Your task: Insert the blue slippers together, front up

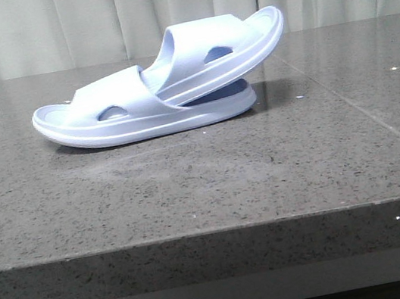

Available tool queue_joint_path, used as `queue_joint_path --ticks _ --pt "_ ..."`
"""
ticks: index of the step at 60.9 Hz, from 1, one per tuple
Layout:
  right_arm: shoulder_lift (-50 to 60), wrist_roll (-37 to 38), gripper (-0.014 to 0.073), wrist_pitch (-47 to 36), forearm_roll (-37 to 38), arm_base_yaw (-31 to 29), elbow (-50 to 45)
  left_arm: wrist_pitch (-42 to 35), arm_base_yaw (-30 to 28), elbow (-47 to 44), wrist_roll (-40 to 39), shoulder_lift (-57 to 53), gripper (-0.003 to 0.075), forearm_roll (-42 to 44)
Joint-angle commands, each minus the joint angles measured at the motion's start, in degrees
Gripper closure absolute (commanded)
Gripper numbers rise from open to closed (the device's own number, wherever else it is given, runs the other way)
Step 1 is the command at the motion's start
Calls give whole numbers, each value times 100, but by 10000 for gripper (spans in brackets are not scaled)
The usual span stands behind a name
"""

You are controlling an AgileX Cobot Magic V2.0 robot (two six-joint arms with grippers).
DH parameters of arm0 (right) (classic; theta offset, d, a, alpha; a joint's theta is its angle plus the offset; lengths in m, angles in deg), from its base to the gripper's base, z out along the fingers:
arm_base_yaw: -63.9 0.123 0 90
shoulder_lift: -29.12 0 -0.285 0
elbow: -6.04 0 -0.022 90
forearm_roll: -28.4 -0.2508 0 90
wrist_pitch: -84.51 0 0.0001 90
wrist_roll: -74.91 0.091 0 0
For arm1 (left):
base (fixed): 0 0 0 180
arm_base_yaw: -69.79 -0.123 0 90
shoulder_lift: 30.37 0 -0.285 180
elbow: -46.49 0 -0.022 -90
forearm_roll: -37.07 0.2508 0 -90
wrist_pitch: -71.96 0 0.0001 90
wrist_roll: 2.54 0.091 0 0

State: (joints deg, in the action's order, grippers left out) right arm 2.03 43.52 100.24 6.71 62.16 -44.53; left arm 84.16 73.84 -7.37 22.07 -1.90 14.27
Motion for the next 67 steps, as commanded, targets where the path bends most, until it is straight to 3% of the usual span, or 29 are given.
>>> queue_joint_path --ticks 1,38,40,46,50,56,67 --pt "-26 -64 653 -477 -55 2 151 -476 49 141 -32 31 739 -41" --pt "-26 -64 653 -477 -55 2 151 -477 49 69 -73 31 739 104" --pt "-26 -64 653 -477 -55 2 151 -477 71 37 -259 20 739 405" --pt "-26 -64 653 -472 -55 2 151 -464 179 -110 -2194 -99 739 1999" --pt "-26 -64 653 -470 -55 2 151 -475 322 -261 -2935 -192 739 2648" --pt "-26 -64 653 -470 -55 2 151 -475 541 -572 -2970 -456 739 2727" --pt "-26 -64 653 -464 -55 2 151 -475 380 -1196 -2970 -1107 739 2468"
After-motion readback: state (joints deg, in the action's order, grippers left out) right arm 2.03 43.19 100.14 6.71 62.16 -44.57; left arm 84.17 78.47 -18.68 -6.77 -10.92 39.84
